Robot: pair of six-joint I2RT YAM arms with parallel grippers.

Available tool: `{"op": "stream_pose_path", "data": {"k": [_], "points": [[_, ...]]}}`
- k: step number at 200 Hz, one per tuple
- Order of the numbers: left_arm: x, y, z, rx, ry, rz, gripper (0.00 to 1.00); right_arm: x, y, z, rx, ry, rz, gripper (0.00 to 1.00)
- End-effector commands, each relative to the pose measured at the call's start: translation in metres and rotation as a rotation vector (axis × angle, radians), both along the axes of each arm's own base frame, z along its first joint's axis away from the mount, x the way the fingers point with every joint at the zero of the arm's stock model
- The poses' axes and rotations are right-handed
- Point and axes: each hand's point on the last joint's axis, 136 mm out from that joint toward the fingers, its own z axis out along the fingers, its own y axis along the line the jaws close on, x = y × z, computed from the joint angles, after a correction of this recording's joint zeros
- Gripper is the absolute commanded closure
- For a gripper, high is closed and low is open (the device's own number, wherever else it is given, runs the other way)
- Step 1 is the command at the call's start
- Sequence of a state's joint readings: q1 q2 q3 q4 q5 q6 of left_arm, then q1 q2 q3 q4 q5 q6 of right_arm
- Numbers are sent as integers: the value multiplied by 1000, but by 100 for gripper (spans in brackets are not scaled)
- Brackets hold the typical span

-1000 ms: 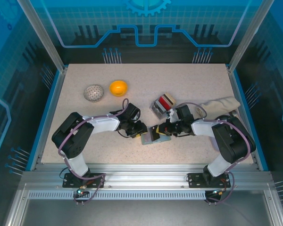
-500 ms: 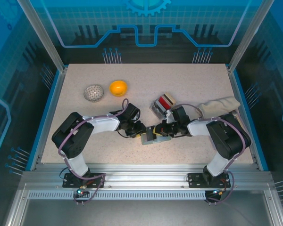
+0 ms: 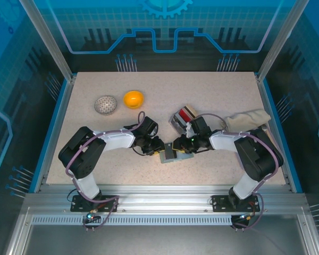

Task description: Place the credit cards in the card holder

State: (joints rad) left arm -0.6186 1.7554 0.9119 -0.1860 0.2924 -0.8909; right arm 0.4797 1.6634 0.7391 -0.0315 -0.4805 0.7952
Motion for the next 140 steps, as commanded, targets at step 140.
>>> {"op": "stream_pose_path", "data": {"k": [140], "points": [[0,-12,-4,-18,9,-60,74,-4,28,5,52,24,139,87]]}}
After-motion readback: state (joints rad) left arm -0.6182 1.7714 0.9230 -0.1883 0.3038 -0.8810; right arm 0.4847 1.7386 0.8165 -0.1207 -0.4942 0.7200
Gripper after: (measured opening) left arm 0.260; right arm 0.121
